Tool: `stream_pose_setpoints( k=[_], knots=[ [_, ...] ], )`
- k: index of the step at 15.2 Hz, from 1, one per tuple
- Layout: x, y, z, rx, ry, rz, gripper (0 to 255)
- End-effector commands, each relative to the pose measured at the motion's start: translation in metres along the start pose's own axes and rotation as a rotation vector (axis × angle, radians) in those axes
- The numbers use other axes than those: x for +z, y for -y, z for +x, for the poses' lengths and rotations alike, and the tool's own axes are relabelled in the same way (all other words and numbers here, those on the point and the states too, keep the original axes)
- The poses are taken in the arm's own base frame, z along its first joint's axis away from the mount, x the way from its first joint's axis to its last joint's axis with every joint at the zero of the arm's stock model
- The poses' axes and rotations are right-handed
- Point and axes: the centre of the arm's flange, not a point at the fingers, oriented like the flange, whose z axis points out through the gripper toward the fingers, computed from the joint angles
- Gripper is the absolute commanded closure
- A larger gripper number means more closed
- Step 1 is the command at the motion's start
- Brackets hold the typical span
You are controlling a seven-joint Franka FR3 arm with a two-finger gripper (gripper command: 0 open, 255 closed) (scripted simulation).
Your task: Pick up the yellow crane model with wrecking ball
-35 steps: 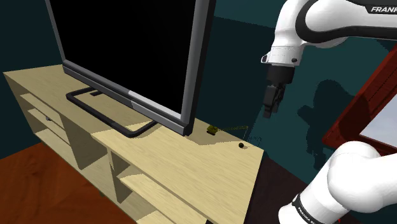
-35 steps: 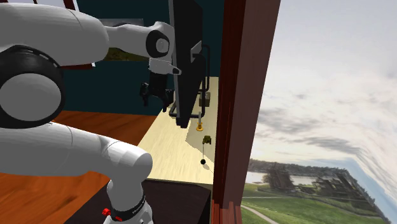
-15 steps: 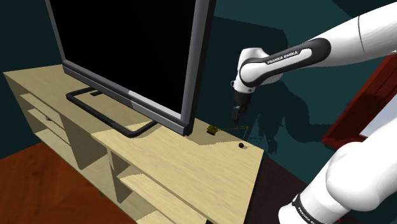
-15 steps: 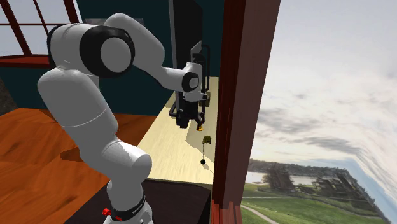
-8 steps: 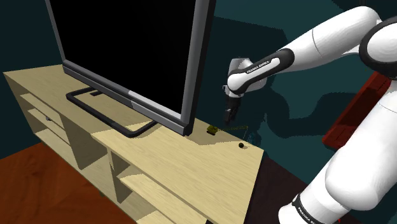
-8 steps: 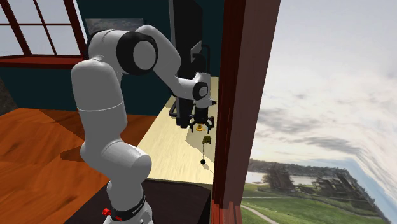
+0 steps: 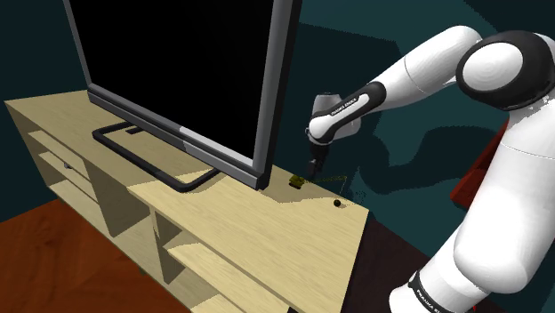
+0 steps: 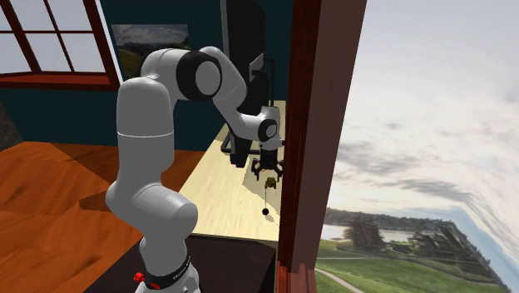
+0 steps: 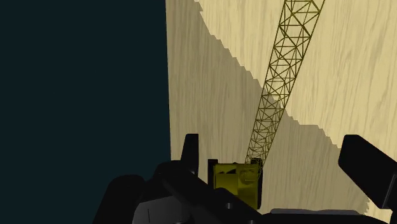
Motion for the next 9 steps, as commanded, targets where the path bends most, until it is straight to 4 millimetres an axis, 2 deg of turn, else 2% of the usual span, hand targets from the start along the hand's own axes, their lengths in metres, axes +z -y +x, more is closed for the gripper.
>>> stream_pose_setpoints(
  k=[1,4,5,9],
  knots=[
    [0.0099,0.0003,0.0023,0.0,-0.001,0.0,0],
    [0.0181,0.0003,0.0034,0.0,-0.001,0.0,0],
    [0.0177,0.0006,0.0042,0.0,-0.001,0.0,255],
    [0.0175,0.0005,0.0038,0.0,-0.001,0.0,255]
  ],
)
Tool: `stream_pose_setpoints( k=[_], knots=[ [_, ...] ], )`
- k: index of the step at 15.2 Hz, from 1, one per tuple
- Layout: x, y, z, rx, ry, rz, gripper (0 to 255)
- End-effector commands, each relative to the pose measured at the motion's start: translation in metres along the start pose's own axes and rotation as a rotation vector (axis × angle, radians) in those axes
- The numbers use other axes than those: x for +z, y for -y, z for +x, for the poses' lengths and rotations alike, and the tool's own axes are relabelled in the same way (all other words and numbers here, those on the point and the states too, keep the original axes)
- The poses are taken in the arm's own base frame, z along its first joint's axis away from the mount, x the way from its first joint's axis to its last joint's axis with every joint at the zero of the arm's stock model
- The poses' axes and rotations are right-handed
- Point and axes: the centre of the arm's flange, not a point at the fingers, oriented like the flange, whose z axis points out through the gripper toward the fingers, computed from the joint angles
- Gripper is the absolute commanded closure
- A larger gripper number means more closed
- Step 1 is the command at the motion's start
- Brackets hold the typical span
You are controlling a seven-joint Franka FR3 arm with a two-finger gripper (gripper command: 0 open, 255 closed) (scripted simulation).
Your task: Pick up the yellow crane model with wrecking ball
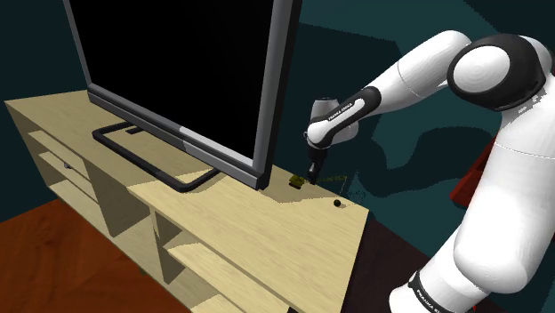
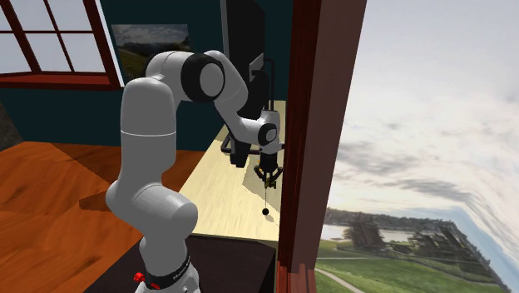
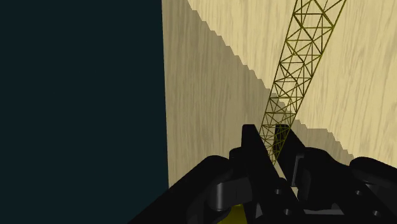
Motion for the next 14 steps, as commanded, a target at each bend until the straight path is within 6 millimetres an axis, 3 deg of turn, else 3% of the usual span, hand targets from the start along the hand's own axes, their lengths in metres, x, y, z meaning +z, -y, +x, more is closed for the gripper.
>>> stream_pose_setpoints(
  k=[1,5,14],
  knots=[
    [0.0,0.0,0.0,0.0,0.0,0.0,255],
    [0.001,0.0,0.0,0.0,0.0,0.0,255],
    [-0.046,0.0,-0.007,0.0,0.0,0.0,255]
  ],
)
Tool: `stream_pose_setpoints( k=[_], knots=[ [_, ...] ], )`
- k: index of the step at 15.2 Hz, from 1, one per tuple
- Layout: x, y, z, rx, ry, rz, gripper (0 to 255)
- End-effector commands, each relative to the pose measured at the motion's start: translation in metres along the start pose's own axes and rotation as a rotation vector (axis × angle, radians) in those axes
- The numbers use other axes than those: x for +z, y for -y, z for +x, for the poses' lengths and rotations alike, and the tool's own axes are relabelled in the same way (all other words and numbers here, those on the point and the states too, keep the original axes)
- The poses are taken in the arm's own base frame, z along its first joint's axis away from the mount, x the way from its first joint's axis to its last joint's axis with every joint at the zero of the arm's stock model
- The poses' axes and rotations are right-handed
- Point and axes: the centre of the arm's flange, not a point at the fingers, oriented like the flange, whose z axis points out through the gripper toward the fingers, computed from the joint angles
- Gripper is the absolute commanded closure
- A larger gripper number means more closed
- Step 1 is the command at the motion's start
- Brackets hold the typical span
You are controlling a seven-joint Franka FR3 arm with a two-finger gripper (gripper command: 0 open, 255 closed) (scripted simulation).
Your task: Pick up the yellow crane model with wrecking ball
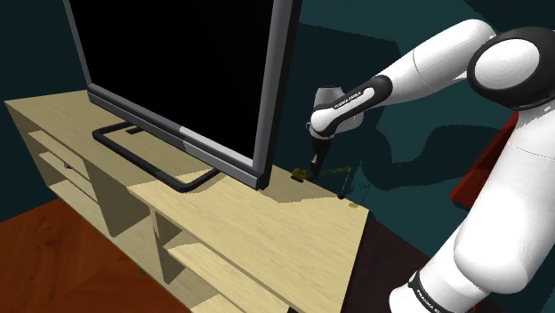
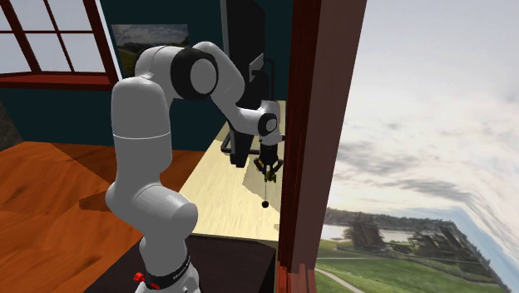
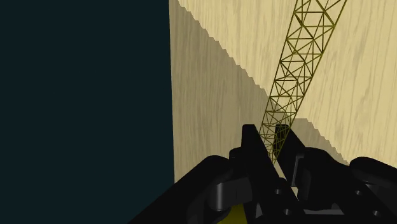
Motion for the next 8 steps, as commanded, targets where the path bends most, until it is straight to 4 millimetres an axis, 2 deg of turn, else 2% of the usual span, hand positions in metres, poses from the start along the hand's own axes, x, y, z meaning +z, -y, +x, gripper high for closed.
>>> stream_pose_setpoints(
  k=[1,6,8],
  knots=[
    [-0.01,-0.001,-0.001,0.0,0.0,0.0,255],
    [-0.037,0.0,-0.005,0.0,0.0,0.0,255],
    [-0.037,0.0,-0.005,0.0,0.0,0.0,255]
  ],
)
